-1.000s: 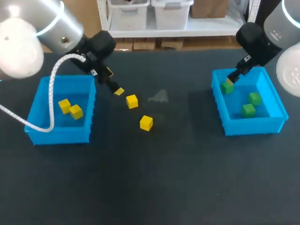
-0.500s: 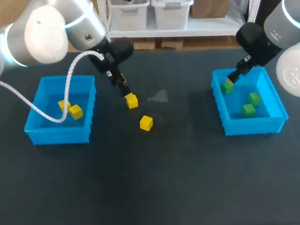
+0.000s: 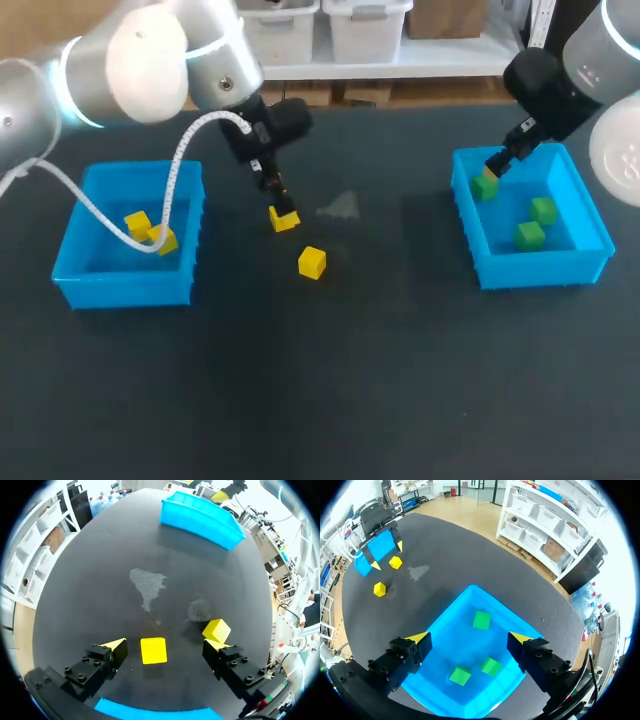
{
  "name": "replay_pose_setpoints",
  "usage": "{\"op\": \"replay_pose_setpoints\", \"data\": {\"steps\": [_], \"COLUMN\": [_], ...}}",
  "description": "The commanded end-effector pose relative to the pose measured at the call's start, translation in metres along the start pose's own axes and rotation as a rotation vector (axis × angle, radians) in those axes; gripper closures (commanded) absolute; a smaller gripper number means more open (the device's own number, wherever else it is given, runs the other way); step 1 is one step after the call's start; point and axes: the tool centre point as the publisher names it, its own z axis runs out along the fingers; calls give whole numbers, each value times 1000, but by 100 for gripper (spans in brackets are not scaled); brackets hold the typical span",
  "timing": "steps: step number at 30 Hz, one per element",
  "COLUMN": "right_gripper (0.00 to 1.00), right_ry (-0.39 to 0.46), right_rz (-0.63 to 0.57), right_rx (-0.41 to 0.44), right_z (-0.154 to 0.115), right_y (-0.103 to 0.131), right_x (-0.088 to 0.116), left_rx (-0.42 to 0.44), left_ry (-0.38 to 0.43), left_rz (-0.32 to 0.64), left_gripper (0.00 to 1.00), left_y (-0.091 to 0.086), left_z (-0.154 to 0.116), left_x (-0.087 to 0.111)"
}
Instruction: Put the green cubes in the right bin and the yellow cubes in the left bin.
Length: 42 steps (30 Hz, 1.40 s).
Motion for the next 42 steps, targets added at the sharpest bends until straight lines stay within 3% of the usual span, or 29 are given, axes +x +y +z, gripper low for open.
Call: {"op": "replay_pose_setpoints", "data": {"steps": [1,10,22,30,39,41,42], "right_gripper": [0,0,0,0,0,0,0], "right_ry": [-1,-1,-1,-1,-1,-1,-1], "right_rz": [-1,-1,-1,-1,-1,-1,-1], "right_rx": [-1,-1,-1,-1,-1,-1,-1], "right_z": [0,0,0,0,0,0,0], "right_y": [0,0,0,0,0,0,0], "right_x": [0,0,0,0,0,0,0], "left_rx": [33,29,-18,-89,-89,-87,-85], "left_ry": [77,113,218,238,232,227,222], "left_rz": [7,-3,-28,-62,-68,-69,-70], "left_gripper": [0,0,0,0,0,14,55], "left_y": [6,4,7,12,13,13,13], "left_z": [3,7,11,11,14,14,14], "left_x": [-5,2,8,10,14,14,14]}}
